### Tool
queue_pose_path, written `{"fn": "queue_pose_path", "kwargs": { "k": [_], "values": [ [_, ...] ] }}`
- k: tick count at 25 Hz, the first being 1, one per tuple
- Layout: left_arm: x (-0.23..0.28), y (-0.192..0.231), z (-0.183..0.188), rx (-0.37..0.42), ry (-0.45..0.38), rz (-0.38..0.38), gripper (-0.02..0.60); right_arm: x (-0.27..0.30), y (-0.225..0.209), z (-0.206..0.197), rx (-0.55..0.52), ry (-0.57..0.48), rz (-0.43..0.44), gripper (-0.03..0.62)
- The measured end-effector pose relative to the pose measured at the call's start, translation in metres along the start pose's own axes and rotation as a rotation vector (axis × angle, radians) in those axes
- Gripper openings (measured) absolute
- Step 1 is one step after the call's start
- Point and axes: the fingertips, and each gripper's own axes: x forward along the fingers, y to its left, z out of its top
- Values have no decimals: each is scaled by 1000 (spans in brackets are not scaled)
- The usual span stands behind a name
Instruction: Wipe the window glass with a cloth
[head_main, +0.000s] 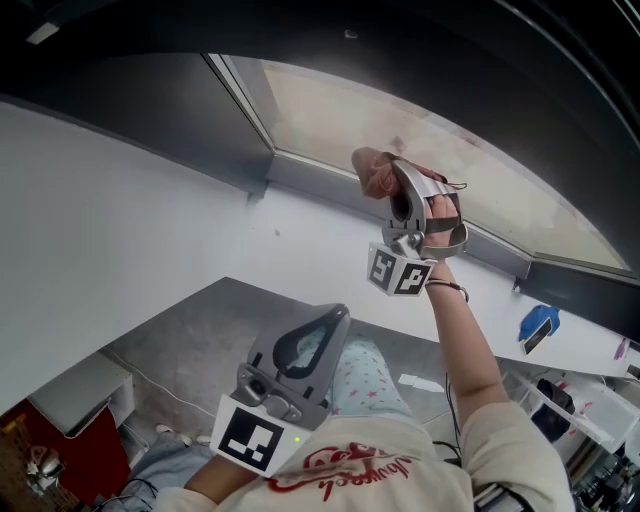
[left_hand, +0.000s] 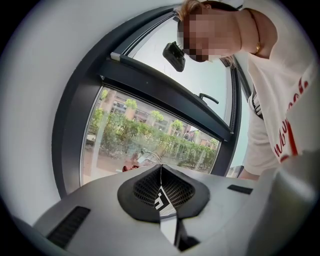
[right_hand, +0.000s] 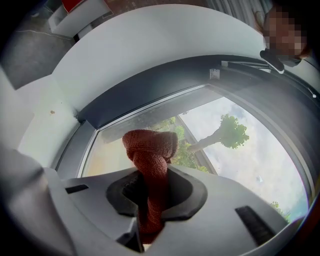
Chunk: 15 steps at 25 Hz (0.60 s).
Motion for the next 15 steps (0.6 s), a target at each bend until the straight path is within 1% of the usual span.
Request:
{"fn": "queue_pose_path", "kwargs": {
  "k": [8,15],
  "values": [
    [-6,5,-2,-14,-1,29,21,6,29,-8,-13,14,29,72],
    [-7,13,-5,-19,4,46,21,13,50,-13,-17,26,38,72]
  ]
}}
